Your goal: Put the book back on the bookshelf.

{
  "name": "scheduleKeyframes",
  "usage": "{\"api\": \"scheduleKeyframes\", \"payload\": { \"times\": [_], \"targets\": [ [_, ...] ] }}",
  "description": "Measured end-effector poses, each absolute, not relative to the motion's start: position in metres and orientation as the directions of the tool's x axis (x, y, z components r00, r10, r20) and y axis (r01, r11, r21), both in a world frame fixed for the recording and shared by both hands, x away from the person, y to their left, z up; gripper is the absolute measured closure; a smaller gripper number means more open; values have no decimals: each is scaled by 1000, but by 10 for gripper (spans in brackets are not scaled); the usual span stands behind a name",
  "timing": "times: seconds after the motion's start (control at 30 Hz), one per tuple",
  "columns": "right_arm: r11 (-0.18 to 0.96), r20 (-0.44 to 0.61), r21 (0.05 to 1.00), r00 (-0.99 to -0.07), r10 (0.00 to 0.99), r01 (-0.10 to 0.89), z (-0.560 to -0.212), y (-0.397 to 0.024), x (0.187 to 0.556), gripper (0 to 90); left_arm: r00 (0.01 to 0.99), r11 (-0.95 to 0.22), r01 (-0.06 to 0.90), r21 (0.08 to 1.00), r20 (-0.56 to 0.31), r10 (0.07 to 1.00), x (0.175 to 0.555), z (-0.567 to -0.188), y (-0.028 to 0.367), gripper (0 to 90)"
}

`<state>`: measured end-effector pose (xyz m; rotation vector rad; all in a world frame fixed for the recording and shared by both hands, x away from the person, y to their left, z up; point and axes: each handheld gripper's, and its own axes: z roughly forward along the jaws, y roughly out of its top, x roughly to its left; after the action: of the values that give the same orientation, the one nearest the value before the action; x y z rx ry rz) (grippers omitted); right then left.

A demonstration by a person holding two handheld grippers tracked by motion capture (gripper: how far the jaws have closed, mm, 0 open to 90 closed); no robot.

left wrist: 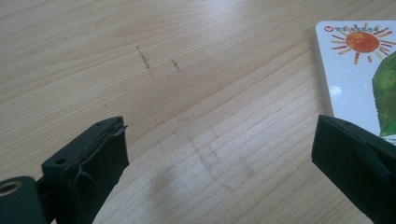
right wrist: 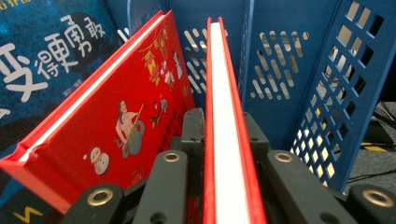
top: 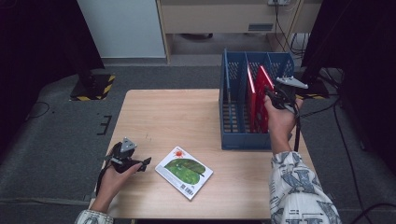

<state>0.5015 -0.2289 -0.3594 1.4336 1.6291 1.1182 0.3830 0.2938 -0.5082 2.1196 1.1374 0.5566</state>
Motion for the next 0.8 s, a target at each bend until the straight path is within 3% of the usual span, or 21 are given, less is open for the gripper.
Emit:
{"api": "scheduleKeyframes", "payload": {
  "times": [0.33, 0.8],
  "targets": [
    [37, 31, 907, -156, 987, 420, -358, -230, 500, 783, 534, -406, 563, 720, 58, 844, 383, -508, 293, 29],
    [72, -29, 931, -126, 992, 357, -356, -217, 518, 798, 532, -399, 564, 723, 51, 845, 384, -508, 294, 30]
  ]
}}
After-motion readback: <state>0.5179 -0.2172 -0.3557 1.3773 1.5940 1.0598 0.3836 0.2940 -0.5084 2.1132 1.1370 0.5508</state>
